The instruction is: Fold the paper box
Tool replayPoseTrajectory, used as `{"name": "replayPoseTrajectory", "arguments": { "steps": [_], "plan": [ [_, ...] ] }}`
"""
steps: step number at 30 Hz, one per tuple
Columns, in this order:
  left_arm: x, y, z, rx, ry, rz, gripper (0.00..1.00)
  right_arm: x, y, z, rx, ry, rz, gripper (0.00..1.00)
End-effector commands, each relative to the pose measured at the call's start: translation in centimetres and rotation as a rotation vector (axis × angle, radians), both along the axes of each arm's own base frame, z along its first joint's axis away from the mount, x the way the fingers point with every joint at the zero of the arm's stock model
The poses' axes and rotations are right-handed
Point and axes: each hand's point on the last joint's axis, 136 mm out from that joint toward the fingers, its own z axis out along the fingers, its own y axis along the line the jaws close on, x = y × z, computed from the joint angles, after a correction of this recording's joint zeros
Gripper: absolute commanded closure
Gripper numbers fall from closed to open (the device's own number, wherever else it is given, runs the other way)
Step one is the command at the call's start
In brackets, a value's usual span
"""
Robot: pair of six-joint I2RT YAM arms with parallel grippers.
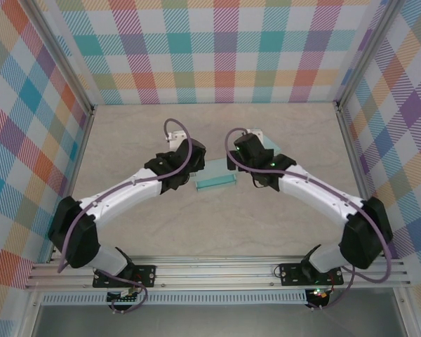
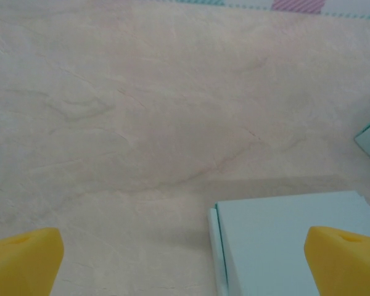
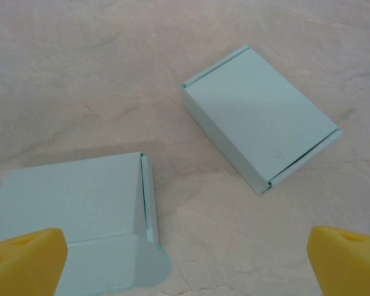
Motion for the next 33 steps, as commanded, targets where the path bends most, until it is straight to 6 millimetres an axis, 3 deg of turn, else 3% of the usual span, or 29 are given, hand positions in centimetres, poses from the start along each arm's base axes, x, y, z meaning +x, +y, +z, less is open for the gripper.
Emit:
{"name": "replayPoseTrajectory", "arguments": {
  "steps": [1,7,14,33],
  "plan": [
    [1.5,-1.4,-0.5,-0.043,0.040,-0.037,0.00,0.9,0.7,-1.1,-0.033,0.055,0.035,0.00],
    [2.5,-1.8,-3.8,-0.011,0.114,-0.018,0.00,2.6,2.6,-3.4,-0.048,0.120,0.081,0.00],
    [2.6,-1.6,-7.0,0.011,0.174,0.007,0.00,3.3,3.4,-6.5,-0.064,0.193,0.089,0.00],
    [0.9,-0.4,-11.9,0.037,0.267,0.050,0.00,1.6,1.8,-12.8,-0.065,0.325,0.010,0.00]
  ]
}}
